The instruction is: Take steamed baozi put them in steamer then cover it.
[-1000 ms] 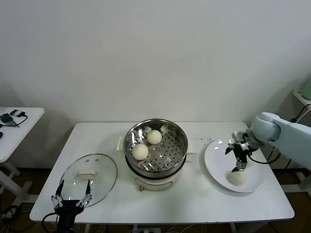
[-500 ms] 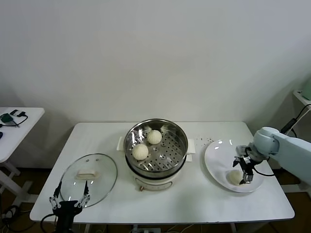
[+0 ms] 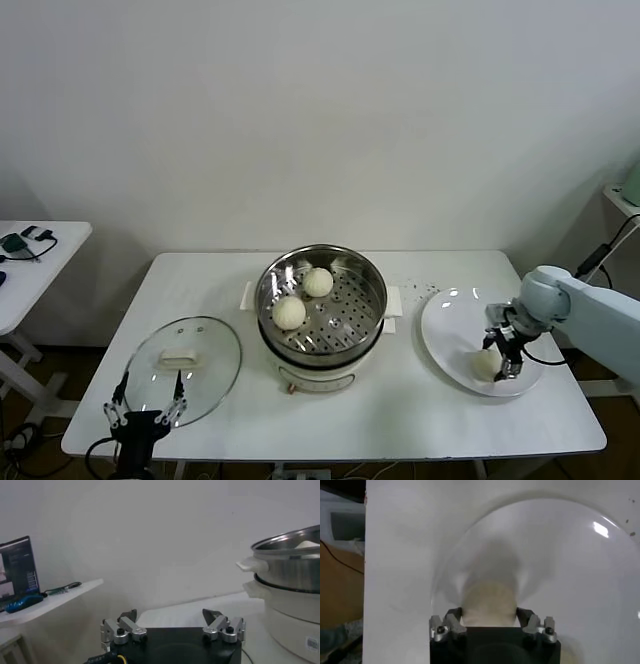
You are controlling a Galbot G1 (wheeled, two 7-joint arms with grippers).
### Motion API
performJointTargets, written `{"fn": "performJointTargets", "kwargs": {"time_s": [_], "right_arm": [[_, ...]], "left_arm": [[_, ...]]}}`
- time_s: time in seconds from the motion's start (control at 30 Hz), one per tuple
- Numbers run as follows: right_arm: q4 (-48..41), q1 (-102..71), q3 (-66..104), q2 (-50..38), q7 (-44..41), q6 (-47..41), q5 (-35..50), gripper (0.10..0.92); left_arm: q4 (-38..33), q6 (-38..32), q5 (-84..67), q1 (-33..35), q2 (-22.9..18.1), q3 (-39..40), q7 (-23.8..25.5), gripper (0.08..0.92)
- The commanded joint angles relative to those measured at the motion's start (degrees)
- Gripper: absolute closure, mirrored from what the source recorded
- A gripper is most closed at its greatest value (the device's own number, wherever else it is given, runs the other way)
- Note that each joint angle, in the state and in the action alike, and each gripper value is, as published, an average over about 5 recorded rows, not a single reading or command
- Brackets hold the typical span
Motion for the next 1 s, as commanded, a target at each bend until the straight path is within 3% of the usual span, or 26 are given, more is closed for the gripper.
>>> {"fn": "performJointTargets", "kwargs": {"time_s": [0.03, 0.17, 0.57, 1.0], "right_arm": [[-1.09, 1.87, -0.79, 0.44, -0.58, 2.67, -0.21, 0.371], [-0.44, 6.36, -1.78, 0.74, -1.87, 7.52, 0.72, 0.408], [0.0, 35.9, -13.92, 12.44, -10.96, 39.38, -7.06, 0.414], [4.85, 43.0, -12.88, 28.6, -11.32, 46.87, -5.58, 0.406]], "left_arm": [[-0.03, -0.11, -0.19, 0.22, -0.05, -0.11, -0.08, 0.177], [-0.16, -0.18, -0.28, 0.55, -0.02, -0.15, -0.08, 0.177], [-0.36, -0.11, 0.22, 0.82, -0.16, 0.37, -0.07, 0.177], [-0.28, 0.18, -0.1, 1.09, -0.03, 0.34, -0.2, 0.177]]}}
